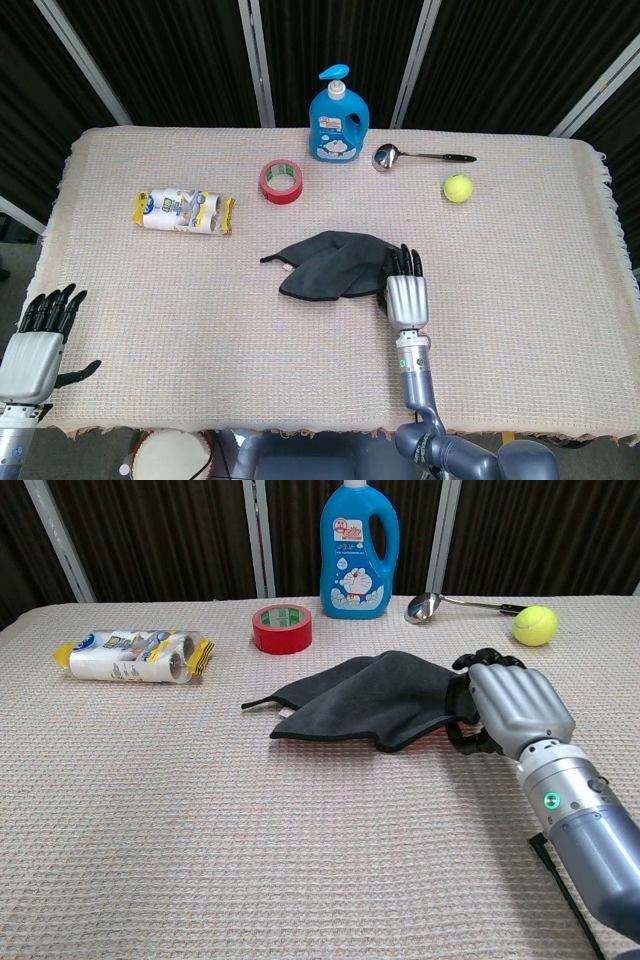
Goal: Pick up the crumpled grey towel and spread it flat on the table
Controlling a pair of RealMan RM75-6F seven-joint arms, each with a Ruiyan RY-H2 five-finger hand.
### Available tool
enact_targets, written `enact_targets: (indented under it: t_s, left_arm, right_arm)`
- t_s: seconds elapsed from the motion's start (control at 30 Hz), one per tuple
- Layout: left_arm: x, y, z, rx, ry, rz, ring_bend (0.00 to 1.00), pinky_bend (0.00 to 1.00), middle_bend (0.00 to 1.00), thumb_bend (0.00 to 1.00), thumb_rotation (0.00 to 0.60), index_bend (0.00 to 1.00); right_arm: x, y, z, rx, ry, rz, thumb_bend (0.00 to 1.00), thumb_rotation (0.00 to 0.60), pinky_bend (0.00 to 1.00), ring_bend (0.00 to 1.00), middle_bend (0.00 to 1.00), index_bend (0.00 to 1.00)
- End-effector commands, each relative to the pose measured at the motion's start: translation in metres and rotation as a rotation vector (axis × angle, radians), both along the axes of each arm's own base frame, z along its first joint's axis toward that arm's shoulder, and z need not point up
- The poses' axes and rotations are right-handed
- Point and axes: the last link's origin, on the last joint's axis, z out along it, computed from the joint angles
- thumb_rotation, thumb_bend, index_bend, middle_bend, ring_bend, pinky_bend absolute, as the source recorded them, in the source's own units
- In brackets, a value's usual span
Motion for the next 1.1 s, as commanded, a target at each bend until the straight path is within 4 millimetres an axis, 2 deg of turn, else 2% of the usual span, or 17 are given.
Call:
enact_targets:
  t_s: [0.03,0.3,0.5,0.8,1.1]
  left_arm:
    - [0.000,0.000,0.000,-0.001,0.002,0.000,0.00,0.01,0.00,0.00,0.600,0.00]
    - [-0.001,0.000,0.000,-0.003,0.004,0.000,0.00,0.01,0.00,0.00,0.600,0.00]
    - [-0.001,0.000,-0.001,-0.004,0.005,-0.001,0.00,0.01,0.00,0.00,0.600,0.00]
    - [0.001,0.000,-0.004,-0.013,0.001,-0.002,0.00,0.01,0.00,0.00,0.600,0.00]
    - [0.001,0.004,-0.010,-0.034,-0.006,0.009,0.00,0.01,0.00,0.00,0.600,0.00]
  right_arm:
    - [0.000,0.001,0.000,0.001,-0.002,0.003,0.56,0.600,0.11,0.07,0.19,0.56]
    - [0.005,0.002,0.003,0.000,-0.016,0.022,0.56,0.600,0.11,0.07,0.19,0.59]
    - [0.014,0.003,0.013,-0.014,-0.037,0.069,0.56,0.600,0.11,0.07,0.19,0.60]
    - [0.043,-0.003,0.042,-0.057,-0.063,0.134,0.56,0.600,0.11,0.07,0.19,0.60]
    - [0.072,-0.025,0.074,-0.100,-0.015,0.135,0.56,0.600,0.11,0.07,0.19,0.60]
